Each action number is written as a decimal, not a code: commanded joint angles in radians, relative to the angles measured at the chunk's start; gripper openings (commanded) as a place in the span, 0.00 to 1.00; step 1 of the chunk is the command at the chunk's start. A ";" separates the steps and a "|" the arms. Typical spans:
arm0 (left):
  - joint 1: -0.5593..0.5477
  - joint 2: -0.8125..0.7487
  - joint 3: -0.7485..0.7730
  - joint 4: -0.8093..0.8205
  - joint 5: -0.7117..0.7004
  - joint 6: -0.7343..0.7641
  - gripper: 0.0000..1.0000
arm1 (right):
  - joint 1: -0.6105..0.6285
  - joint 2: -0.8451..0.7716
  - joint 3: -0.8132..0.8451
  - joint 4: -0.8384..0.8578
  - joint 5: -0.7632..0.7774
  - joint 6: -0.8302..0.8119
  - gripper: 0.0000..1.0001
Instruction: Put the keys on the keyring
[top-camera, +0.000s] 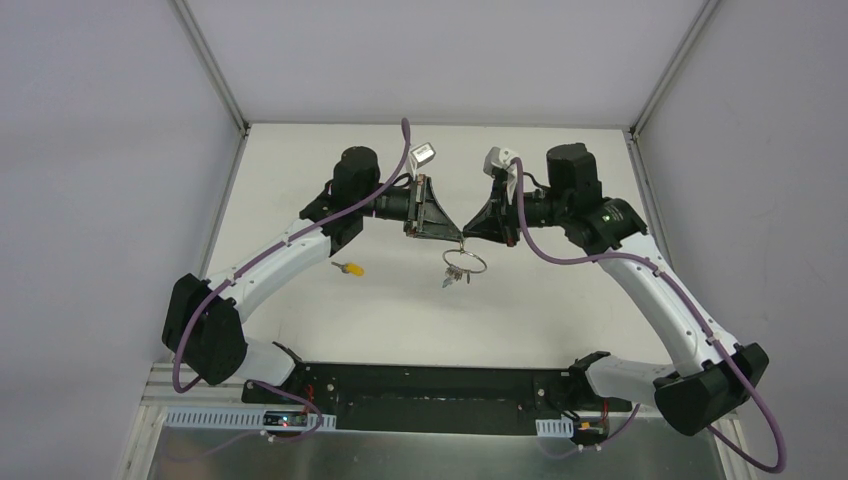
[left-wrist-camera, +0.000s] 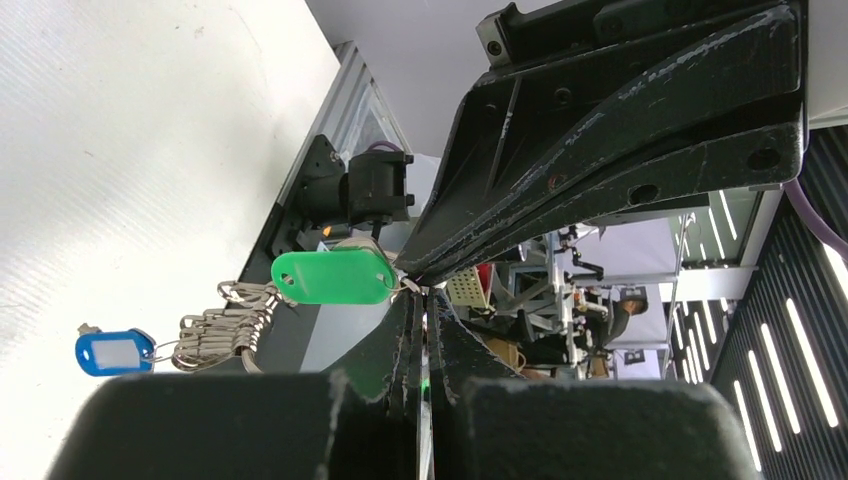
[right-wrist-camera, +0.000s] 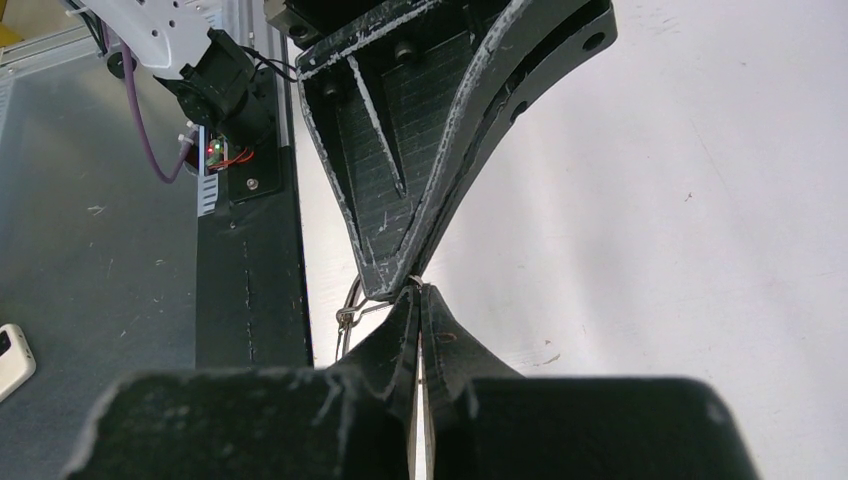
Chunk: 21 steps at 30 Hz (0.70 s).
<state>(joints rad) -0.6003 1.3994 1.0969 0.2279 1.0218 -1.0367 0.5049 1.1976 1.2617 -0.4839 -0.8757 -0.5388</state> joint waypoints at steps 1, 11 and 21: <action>-0.010 -0.017 0.008 0.015 0.087 0.046 0.00 | 0.004 -0.033 0.000 0.112 0.030 0.009 0.00; -0.010 -0.033 0.007 -0.041 0.118 0.103 0.00 | -0.006 -0.052 -0.001 0.125 0.049 0.022 0.00; -0.012 -0.043 0.005 -0.032 0.134 0.106 0.00 | -0.005 -0.053 -0.009 0.122 0.051 0.001 0.00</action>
<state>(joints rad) -0.6006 1.3991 1.0969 0.1974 1.0626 -0.9527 0.5056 1.1706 1.2457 -0.4587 -0.8570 -0.5213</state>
